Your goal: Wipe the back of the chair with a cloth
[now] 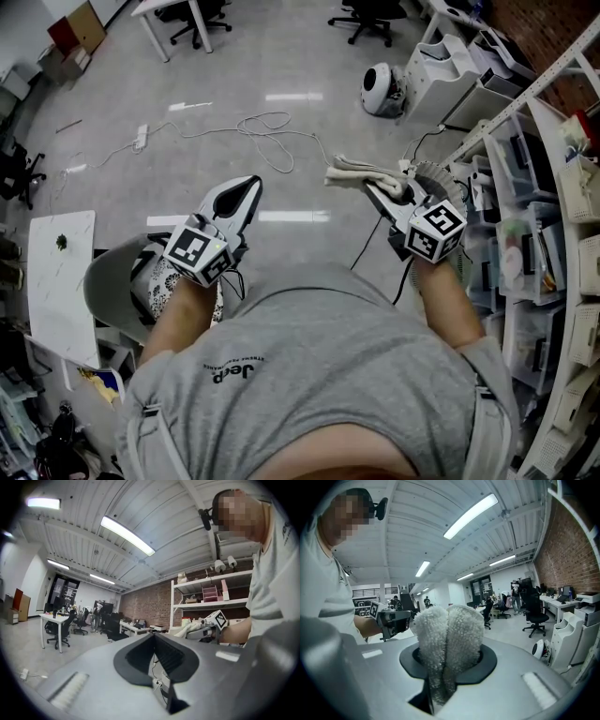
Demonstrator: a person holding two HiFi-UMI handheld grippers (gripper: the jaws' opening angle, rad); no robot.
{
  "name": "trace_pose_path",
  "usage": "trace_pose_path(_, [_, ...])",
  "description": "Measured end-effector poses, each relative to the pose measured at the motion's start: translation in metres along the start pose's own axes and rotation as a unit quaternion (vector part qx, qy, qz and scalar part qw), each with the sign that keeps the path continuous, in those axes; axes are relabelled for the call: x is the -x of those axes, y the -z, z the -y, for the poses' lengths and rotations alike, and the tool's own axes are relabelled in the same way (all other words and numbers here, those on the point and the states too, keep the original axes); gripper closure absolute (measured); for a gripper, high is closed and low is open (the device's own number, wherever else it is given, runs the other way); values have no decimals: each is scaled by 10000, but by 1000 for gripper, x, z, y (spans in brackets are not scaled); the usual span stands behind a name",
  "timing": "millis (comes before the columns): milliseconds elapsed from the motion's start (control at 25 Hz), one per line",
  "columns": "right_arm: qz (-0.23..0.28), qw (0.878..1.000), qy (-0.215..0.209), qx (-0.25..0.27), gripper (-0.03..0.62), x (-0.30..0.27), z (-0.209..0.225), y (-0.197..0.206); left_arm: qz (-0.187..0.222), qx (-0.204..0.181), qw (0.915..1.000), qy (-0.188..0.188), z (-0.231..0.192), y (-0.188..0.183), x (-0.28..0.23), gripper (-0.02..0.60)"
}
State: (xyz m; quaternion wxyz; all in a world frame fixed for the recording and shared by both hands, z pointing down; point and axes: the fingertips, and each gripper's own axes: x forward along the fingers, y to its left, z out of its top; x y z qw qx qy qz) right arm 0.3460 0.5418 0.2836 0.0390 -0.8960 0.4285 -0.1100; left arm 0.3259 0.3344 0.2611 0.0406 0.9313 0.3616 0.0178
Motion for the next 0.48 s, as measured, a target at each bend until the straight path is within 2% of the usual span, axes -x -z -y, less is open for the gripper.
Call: trace_pose_path(480, [12,10000,-20,1,511,0,-2,0,57,-33,9999,88,3,0,-1,522])
